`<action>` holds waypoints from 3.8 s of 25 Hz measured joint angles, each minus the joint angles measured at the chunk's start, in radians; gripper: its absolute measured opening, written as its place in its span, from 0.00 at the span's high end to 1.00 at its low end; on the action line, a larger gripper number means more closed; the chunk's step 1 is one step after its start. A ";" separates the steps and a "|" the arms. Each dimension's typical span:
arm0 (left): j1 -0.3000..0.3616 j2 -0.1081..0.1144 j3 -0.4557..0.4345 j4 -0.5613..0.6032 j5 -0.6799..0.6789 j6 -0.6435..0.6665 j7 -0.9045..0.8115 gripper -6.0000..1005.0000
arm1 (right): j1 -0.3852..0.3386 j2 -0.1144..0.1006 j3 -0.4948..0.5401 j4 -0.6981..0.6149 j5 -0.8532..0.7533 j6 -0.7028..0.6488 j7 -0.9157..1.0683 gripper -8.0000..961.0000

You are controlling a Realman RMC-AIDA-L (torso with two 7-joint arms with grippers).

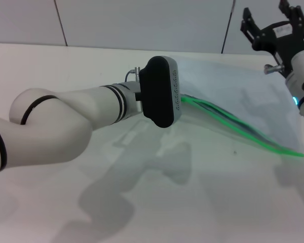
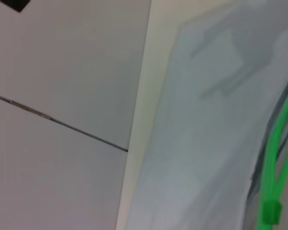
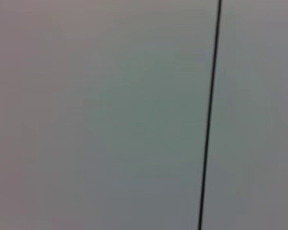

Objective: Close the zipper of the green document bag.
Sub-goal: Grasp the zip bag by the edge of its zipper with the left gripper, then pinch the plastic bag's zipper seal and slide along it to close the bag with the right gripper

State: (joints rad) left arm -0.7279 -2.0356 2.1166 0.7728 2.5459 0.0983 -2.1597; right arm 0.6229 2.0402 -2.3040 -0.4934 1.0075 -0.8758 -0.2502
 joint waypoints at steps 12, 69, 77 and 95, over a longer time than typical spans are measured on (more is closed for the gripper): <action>0.057 0.001 0.000 0.016 -0.037 -0.060 0.004 0.91 | -0.048 -0.032 0.002 -0.064 -0.090 -0.005 0.251 0.14; 0.126 0.012 -0.037 0.217 -0.039 0.072 -0.017 0.94 | 0.156 -0.024 0.007 0.437 -0.956 -0.180 0.356 0.30; 0.127 0.014 -0.040 0.219 -0.039 0.084 -0.017 0.94 | 0.162 -0.017 0.007 0.431 -0.956 -0.106 0.259 0.32; 0.128 0.014 -0.040 0.221 -0.039 0.084 -0.017 0.94 | 0.162 -0.009 0.008 0.413 -0.955 -0.104 0.229 0.42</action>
State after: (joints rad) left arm -0.5997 -2.0217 2.0770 0.9938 2.5066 0.1826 -2.1768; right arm 0.7849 2.0308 -2.2958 -0.0803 0.0522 -0.9801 -0.0214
